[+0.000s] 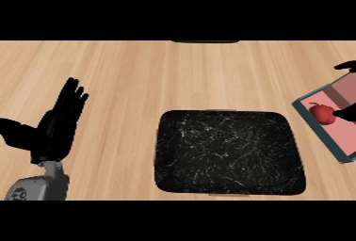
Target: Pick the bell pepper from the tray and place it in the cardboard box
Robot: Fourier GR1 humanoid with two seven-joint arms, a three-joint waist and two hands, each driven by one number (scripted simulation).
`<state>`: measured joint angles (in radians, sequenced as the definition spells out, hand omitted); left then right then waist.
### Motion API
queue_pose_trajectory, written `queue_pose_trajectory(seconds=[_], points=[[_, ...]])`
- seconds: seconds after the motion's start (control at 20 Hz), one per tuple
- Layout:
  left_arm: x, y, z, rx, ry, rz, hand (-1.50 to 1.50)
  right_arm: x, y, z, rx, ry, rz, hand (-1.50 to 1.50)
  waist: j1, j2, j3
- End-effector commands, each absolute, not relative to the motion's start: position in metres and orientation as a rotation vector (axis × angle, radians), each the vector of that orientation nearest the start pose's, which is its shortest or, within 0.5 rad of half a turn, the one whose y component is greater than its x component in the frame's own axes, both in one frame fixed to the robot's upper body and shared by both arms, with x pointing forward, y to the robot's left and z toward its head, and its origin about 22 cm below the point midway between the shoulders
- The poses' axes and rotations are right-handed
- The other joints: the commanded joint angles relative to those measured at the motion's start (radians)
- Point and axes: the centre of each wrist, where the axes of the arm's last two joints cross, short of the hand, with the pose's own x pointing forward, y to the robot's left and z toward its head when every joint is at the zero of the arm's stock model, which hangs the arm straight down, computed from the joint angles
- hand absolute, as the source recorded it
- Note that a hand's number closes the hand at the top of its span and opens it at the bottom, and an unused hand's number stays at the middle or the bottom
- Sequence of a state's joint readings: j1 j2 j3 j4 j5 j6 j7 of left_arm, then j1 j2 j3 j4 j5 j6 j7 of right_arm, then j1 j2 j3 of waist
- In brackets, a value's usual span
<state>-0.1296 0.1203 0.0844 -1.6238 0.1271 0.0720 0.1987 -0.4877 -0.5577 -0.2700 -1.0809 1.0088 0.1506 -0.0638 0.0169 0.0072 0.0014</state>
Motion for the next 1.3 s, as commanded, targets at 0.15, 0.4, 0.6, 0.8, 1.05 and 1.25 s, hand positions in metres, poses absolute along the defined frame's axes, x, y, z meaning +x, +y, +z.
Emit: queue_pose_trajectory(seconds=[0.15,0.4,0.6,0.8,1.05,1.25], points=[[0.265,0.245,0.048,0.029,-1.548,0.102,0.0,0.351,-0.405,0.129,-1.185,-1.612,0.649,-1.5,-0.006,-0.006,0.001],[0.274,0.253,0.051,0.066,-1.557,0.113,0.0,0.359,-0.408,0.144,-0.967,-1.746,0.398,-1.5,-0.017,-0.007,-0.001],[0.263,0.259,0.055,0.073,-1.54,0.124,0.0,0.348,-0.435,0.16,-0.757,-1.793,0.16,-1.5,-0.026,-0.016,-0.001],[0.254,0.261,0.052,0.063,-1.538,0.119,0.0,0.337,-0.463,0.158,-0.606,-1.8,-0.025,-1.5,-0.018,-0.012,-0.001],[0.262,0.272,0.062,0.066,-1.547,0.113,0.0,0.305,-0.498,0.144,-0.591,-1.846,-0.108,-1.5,-0.018,-0.007,-0.001],[0.261,0.262,0.062,0.05,-1.54,0.088,0.0,0.286,-0.532,0.128,-0.639,-1.849,-0.192,-1.5,-0.011,-0.005,0.0]])
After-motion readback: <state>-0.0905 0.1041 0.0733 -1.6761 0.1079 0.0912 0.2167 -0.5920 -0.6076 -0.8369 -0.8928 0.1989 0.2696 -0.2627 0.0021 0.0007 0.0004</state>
